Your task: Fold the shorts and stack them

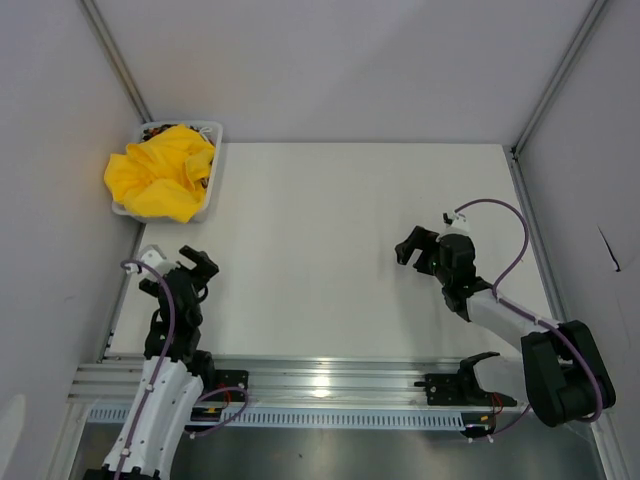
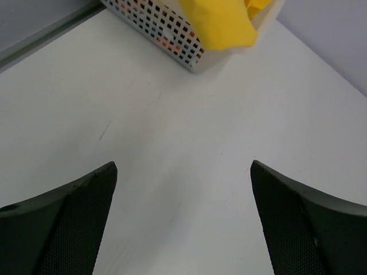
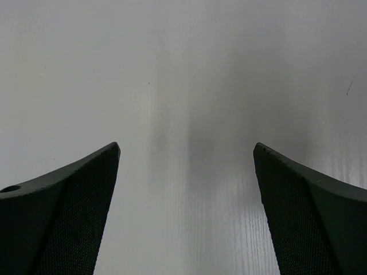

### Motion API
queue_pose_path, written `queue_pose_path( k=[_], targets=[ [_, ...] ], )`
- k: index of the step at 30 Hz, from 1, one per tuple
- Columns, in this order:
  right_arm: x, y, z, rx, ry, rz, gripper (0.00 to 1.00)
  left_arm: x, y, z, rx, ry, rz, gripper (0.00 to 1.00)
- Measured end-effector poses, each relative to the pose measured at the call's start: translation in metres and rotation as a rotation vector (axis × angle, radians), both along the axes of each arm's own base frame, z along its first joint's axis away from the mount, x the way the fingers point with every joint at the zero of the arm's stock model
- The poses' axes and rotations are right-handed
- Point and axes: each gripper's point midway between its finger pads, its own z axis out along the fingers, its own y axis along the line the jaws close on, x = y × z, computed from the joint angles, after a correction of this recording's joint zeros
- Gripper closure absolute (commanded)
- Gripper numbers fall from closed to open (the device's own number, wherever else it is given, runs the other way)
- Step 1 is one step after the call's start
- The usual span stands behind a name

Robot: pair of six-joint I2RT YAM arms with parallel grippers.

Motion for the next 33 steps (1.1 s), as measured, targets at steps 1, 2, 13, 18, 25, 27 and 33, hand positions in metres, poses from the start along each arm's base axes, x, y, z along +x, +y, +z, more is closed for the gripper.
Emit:
queue_pose_path(
  k=[1, 2, 13, 18, 25, 27, 33],
  targets=[
    [0.000, 0.000, 0.001, 0.003, -0.001, 0.000, 0.01, -0.001, 0.001, -0.004, -0.006, 0.013, 0.012, 0.01],
    [0.000, 0.000, 0.001, 0.005, -0.003, 0.000, 0.00, -0.001, 0.002, -0.007, -0.011, 0.027, 0.020, 0.01],
    [-0.001, 0.000, 0.015, 0.018, -0.036, -0.003, 0.00, 0.001, 0.011, -0.028, -0.210, 0.182, 0.122, 0.01],
    [0.000, -0.001, 0.021, 0.024, -0.056, -0.005, 0.01, 0.023, 0.015, 0.014, -0.311, 0.174, 0.165, 0.01],
    [0.000, -0.001, 0.024, 0.027, -0.063, -0.006, 0.01, 0.047, 0.036, 0.042, -0.404, 0.195, 0.263, 0.01],
    [0.000, -0.001, 0.026, 0.028, -0.068, -0.006, 0.01, 0.052, 0.046, 0.040, -0.427, 0.225, 0.291, 0.01],
    [-0.001, 0.000, 0.032, 0.037, -0.085, 0.002, 0.01, 0.079, 0.065, 0.051, -0.483, 0.259, 0.306, 0.01]
  ],
)
